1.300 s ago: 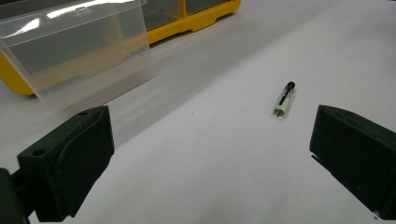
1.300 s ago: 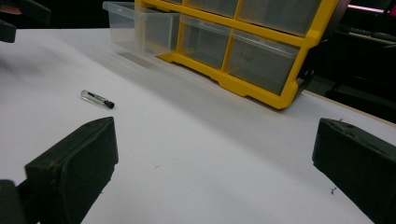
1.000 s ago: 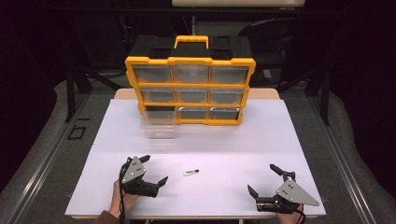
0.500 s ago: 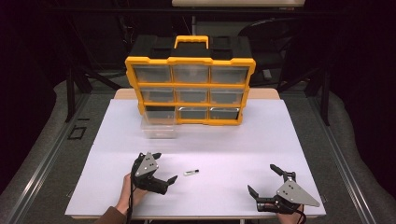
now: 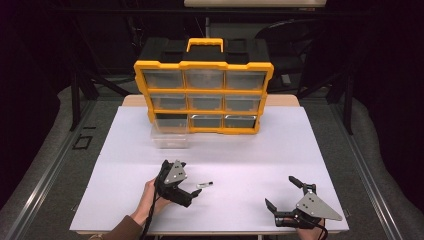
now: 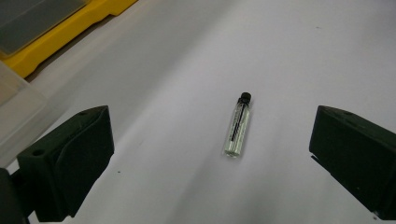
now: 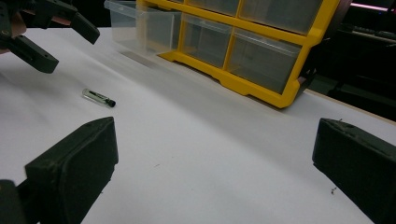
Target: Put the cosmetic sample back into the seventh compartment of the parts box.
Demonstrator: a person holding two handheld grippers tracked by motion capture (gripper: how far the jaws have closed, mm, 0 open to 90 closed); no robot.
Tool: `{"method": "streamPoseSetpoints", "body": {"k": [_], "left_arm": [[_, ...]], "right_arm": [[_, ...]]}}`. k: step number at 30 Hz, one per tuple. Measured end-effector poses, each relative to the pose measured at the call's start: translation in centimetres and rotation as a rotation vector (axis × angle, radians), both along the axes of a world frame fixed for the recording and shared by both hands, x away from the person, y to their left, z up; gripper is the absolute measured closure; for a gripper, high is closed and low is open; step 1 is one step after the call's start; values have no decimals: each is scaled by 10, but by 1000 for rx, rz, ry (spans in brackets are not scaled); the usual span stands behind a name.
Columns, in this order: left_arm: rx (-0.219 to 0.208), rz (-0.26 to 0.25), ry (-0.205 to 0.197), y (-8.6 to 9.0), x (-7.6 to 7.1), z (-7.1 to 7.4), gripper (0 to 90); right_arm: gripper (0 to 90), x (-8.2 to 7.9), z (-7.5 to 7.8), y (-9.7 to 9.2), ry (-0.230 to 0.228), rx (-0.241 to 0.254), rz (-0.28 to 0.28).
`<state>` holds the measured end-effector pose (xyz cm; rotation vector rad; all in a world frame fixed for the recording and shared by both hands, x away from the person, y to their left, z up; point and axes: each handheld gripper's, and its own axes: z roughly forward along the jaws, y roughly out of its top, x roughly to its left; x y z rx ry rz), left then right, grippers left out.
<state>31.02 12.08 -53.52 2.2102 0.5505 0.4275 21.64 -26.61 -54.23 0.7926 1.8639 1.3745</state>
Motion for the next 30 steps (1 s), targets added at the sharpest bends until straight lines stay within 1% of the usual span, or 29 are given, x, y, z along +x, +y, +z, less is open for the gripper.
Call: {"method": "streamPoseSetpoints", "body": {"k": [1,2,3,6,7,8,10,11,12,13,14,16,19,20,21,22,23,25,26,28,29,30], "left_arm": [[18,13,-9,-4,2,0,0],[18,13,-9,-4,2,0,0],[35,8,3,-9,4,0,0],[76,-5,6,-15,6,-1,2],[76,-5,6,-15,6,-1,3],[103,-19,12,-19,7,-1,3],[112,-23,13,-21,7,-1,5],[127,-24,13,-23,8,-1,5],[151,-39,19,-26,9,-2,53],[151,-39,19,-26,9,-2,91],[162,-45,21,-27,9,-2,91],[195,-60,37,-30,10,-4,178],[202,-70,45,-32,11,-4,277],[210,-73,51,-33,11,-4,277],[216,-80,56,-34,12,-4,350],[220,-84,61,-35,12,-4,350],[237,-97,69,-37,13,-5,413],[245,-101,71,-38,13,-5,491],[252,-112,80,-40,13,-5,529],[257,-118,82,-42,13,-5,579],[265,-123,85,-43,13,-4,579],[281,-135,97,-45,14,-4,620]], "right_arm": [[0,0,0,0,0,0,-1],[0,0,0,0,0,0,-1],[0,0,-1,-1,1,2,1],[0,0,0,-1,-2,0,3],[0,0,0,0,-1,1,3],[0,0,0,0,0,0,4],[0,0,0,0,1,0,4],[0,0,-1,0,0,1,3],[0,1,-1,-1,5,4,3],[0,1,-1,-1,5,4,2],[0,1,-1,-1,5,4,2],[0,0,-1,-1,-1,0,4],[0,0,-1,0,2,-2,6],[0,0,-1,0,2,-2,6],[0,0,-1,0,2,3,6],[0,0,-1,0,2,3,6],[0,1,-1,-1,6,6,6],[0,1,-2,0,9,9,4],[0,1,-1,-1,5,6,8],[0,0,-1,-1,4,2,8],[0,0,-1,-1,4,2,8],[0,1,-1,0,4,0,9]]}}
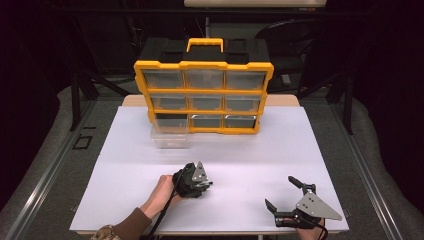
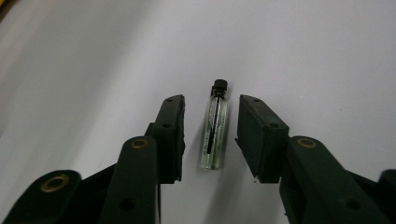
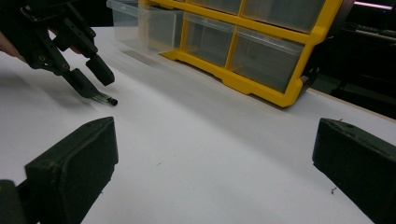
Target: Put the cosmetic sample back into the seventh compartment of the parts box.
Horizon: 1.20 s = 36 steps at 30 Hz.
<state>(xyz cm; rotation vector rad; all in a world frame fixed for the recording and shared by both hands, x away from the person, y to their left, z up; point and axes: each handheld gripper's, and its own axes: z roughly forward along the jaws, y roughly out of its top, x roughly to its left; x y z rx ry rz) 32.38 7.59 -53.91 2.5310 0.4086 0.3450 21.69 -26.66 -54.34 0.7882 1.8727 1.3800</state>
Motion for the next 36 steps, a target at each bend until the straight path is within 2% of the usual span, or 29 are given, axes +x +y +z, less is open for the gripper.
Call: {"method": "streamPoseSetpoints", "body": {"k": [7,11,17,20,22,28,36], "left_arm": [[56,-32,42,-7,5,-1,724],[71,-43,59,-8,7,0,760],[87,-52,102,-10,12,2,801],[103,-52,142,-13,16,4,802],[114,-56,141,-14,17,4,803],[111,-66,136,-13,17,4,808],[64,-58,148,-7,18,3,809]], "right_arm": [[0,0,-1,0,3,5,-2],[0,0,0,0,4,3,-4],[0,1,-1,-1,7,-1,-4],[0,1,-1,-1,4,-5,1],[0,1,-1,0,10,-5,1],[0,1,-1,0,16,-7,-3],[0,2,-3,1,27,-16,-8]]}}
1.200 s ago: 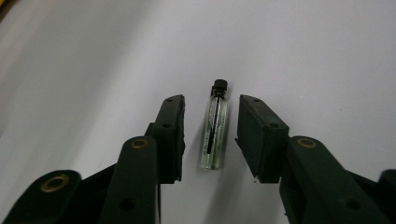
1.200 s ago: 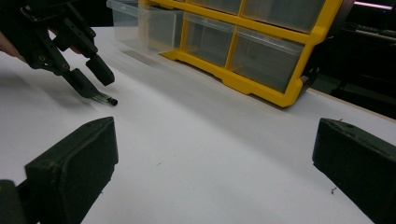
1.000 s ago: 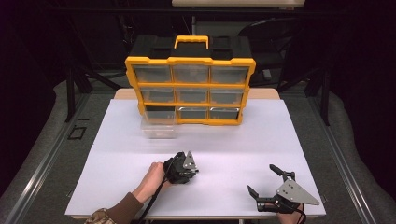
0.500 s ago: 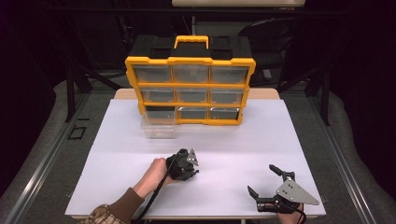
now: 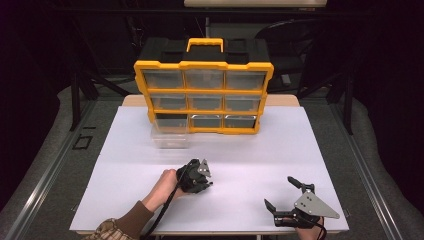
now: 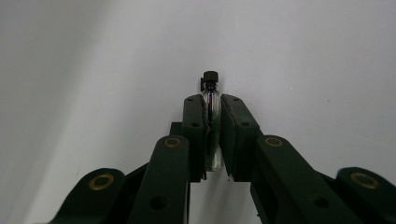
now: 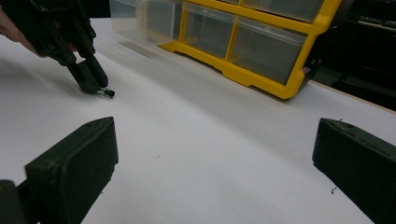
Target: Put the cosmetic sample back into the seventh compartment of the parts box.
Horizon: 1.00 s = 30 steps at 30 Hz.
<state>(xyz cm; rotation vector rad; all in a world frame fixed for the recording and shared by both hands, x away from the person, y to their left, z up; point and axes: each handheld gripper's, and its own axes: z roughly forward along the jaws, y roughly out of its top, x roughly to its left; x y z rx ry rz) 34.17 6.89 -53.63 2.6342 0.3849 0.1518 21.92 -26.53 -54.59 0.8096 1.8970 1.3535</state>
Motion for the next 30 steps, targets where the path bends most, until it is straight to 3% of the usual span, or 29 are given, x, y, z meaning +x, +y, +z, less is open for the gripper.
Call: {"method": "streamPoseSetpoints", "body": {"k": [5,16,26,30], "left_arm": [[-22,11,-14,4,-2,0,808],[-120,76,-60,19,-3,4,808],[-174,101,-57,27,0,4,808],[-209,121,-73,31,2,4,808]], "right_arm": [[0,-1,0,0,0,1,0],[0,0,0,0,5,-5,-8],[0,0,0,0,3,-8,-12],[0,1,-1,0,8,-10,-16]]}}
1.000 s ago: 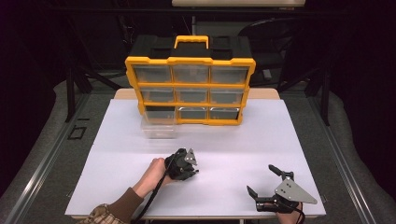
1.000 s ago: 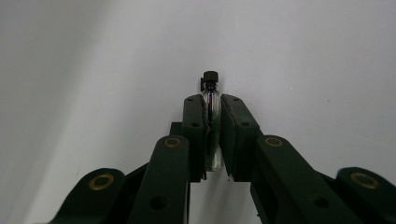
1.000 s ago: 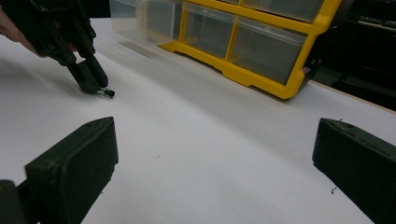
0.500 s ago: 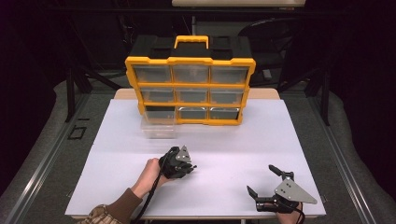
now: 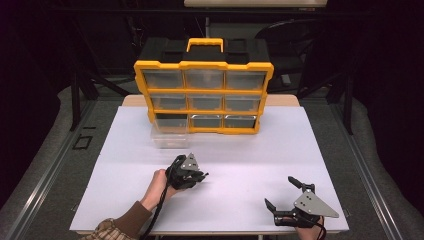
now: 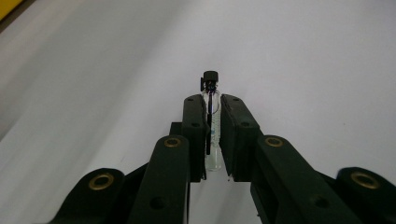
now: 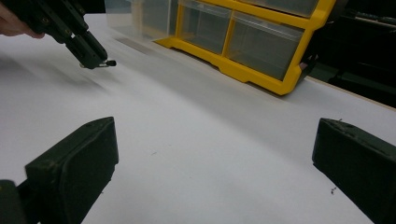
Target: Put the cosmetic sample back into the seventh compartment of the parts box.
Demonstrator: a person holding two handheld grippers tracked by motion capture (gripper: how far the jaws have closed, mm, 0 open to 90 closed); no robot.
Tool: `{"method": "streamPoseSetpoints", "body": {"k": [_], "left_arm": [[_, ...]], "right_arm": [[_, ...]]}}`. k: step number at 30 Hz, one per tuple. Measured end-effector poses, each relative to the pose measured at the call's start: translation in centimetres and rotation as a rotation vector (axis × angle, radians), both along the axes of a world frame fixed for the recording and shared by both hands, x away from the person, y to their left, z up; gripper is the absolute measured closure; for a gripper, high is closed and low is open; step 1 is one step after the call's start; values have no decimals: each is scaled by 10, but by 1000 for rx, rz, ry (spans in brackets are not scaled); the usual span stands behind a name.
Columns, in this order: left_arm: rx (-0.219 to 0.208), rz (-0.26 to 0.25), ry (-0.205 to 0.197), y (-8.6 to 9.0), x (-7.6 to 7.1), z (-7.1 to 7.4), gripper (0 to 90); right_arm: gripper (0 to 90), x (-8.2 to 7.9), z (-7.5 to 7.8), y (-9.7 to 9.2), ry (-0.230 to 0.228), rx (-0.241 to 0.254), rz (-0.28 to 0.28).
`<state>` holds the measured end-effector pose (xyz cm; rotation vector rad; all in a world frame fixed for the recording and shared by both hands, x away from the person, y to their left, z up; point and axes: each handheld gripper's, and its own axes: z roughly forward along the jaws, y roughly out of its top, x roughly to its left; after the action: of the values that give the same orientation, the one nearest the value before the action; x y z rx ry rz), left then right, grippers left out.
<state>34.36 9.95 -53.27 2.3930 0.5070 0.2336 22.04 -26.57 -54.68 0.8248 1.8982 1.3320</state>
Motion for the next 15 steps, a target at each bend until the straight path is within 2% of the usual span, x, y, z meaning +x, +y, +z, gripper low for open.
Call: {"method": "streamPoseSetpoints", "body": {"k": [6,15], "left_arm": [[-37,34,-8,6,3,1,808],[-60,67,-19,15,8,2,808]], "right_arm": [[0,-1,1,0,-2,-2,2],[0,-1,1,0,-1,-4,2]]}}
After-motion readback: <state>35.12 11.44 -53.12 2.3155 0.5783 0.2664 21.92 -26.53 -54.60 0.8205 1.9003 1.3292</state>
